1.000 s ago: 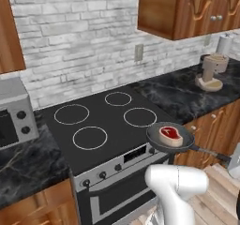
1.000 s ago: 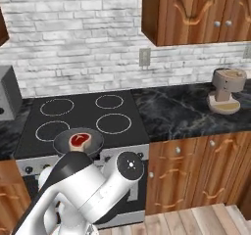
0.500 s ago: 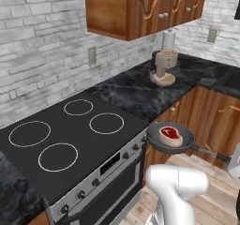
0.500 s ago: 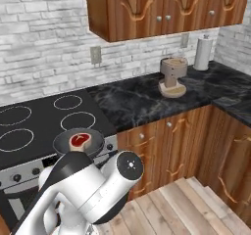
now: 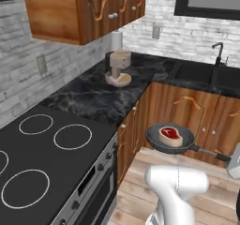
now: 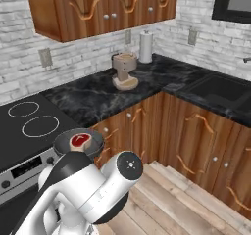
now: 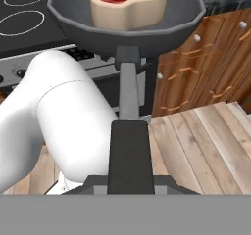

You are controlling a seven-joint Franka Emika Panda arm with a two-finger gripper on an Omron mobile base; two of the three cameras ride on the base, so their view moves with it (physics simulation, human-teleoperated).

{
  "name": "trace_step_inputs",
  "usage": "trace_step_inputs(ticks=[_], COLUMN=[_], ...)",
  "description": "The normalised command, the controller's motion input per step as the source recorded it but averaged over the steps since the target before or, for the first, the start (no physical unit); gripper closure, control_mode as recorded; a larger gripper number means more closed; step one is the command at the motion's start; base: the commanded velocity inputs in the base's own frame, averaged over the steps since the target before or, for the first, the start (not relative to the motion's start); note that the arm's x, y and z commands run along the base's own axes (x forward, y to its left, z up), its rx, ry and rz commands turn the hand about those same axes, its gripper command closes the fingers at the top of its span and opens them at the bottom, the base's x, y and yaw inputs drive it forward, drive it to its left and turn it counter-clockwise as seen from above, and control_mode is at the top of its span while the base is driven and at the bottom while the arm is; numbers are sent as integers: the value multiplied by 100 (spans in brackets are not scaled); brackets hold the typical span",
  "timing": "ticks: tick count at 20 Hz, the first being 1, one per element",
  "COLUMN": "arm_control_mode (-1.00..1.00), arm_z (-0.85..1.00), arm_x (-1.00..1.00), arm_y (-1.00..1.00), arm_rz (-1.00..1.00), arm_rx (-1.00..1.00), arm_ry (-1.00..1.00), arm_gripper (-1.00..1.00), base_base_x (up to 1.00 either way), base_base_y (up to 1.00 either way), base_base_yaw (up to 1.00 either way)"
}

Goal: Pick up the pan with the steak in it and place it on the dining table. Then place the steak on the plate.

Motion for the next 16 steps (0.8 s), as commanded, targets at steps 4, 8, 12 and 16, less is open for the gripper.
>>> trace_step_inputs(ticks=[4,8,12,16], arm_control_mode=[100,100,100,100], arm_z=[0,0,0,0], arm_x=[0,0,0,0], arm_y=[0,0,0,0], arm_rz=[0,0,0,0], arm_rx=[0,0,0,0], arm_ry=[0,0,0,0], arm_gripper=[100,100,100,100], base_base_x=[0,0,0,0], base_base_y=[0,0,0,0], base_base_yaw=[-50,-50,-50,-50])
